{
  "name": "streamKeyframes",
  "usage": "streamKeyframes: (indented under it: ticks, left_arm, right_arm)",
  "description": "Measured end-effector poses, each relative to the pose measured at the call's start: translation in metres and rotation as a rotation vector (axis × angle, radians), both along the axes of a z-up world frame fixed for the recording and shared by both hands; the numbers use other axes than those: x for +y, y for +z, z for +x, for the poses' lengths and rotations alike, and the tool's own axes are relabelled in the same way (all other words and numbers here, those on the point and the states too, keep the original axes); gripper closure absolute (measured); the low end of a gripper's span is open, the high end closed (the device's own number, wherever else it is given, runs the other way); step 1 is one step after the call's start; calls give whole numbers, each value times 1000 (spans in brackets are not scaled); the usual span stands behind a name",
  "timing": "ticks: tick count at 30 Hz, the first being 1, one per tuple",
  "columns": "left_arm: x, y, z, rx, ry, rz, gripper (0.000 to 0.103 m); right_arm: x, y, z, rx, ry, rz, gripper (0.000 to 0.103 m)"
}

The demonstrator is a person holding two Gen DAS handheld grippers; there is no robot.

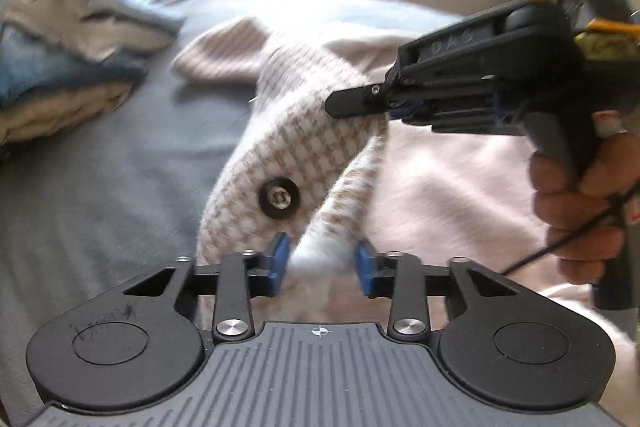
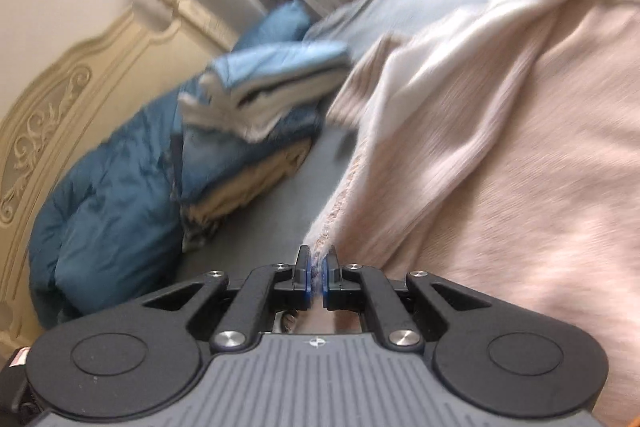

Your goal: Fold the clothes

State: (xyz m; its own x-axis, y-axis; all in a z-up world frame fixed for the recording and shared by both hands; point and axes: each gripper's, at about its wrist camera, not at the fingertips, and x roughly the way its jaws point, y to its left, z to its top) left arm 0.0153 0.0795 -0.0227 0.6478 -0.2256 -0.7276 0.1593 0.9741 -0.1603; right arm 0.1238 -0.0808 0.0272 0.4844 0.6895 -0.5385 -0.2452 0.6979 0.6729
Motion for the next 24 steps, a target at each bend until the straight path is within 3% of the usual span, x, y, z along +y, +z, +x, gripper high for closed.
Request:
streamKeyframes:
  ticks: [4, 10, 16, 18, 21, 23, 24]
  left_arm:
    - [-27, 2, -4, 17, -61, -119, 90]
    - [-60, -19, -5, 110, -172, -200, 95]
    - [-75, -41, -4, 179, -244, -177, 97]
    - [-78, -43, -3, 191, -253, -181, 97]
    - [-79, -45, 0, 185, -283, -200, 97]
    - [-79, -49, 0, 178, -309, -211, 97]
    - [-78, -53, 2, 177, -322, -217, 97]
  right_arm:
    - [-41, 11, -27, -20, -92, -37, 99]
    - [-96, -8, -65, 57, -223, -97, 99]
    - [-120, -49, -75, 251, -263, -114, 96]
    - [-123, -52, -73, 270, -260, -115, 95]
    - [-130, -41, -66, 209, -276, -134, 86]
    - [-137, -33, -51, 158, -281, -127, 69]
    - [-139, -29, -38, 138, -281, -129, 65]
